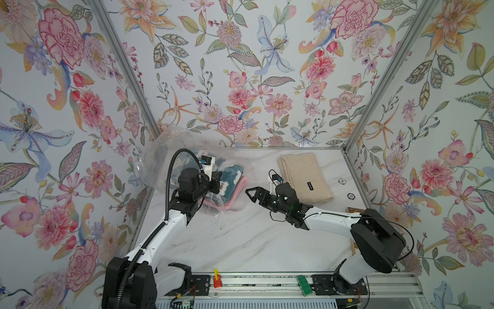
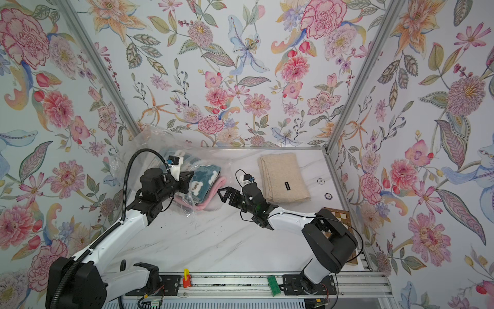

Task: Take the blanket out of the vacuum bag
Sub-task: Take out the blanket from the vacuum bag.

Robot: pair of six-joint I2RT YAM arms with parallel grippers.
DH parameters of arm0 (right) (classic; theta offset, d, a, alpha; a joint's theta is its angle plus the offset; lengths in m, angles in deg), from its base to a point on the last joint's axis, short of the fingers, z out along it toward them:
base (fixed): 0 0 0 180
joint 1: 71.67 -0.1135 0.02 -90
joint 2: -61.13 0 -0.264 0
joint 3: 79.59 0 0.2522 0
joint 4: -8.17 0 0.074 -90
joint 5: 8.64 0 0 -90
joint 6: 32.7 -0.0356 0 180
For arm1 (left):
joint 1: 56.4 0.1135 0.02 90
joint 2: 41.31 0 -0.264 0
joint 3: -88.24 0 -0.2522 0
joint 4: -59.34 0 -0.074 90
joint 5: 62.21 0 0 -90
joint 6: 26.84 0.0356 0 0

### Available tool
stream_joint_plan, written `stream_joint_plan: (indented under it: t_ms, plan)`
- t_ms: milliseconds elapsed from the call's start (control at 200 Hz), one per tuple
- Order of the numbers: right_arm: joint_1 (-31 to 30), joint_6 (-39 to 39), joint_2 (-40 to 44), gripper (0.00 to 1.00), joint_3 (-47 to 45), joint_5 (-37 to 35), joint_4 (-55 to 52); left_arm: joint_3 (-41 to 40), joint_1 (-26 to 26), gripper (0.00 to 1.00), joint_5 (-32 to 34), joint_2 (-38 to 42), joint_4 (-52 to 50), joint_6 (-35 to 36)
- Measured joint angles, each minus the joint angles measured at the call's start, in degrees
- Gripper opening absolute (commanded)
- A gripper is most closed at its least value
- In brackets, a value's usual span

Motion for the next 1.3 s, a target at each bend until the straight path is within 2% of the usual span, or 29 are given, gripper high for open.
stream_joint_plan:
  t_ms: [115,335,600,936,1296]
  plan:
    - [-0.35,-1.68,-4.31,0.99,5.14,0.87,2.29,-0.02,0.0,0.0,-0.09,-0.11,0.11,-0.02]
    - [-0.35,-5.16,-14.64,0.93,15.54,2.23,3.26,0.0,0.0,0.0,-0.17,-0.7,0.13,-0.02]
    - [-1.38,-9.09,-22.62,0.87,18.18,3.1,7.04,0.0,0.02,0.0,-0.13,-0.7,0.09,-0.02]
    - [-2.69,-10.4,-25.42,0.87,19.85,3.91,8.22,0.0,0.07,0.0,-0.17,-0.7,0.09,-0.02]
    - [-3.89,-8.98,-24.76,0.87,22.4,3.74,3.48,0.0,0.07,0.0,-0.22,-0.7,0.09,-0.04]
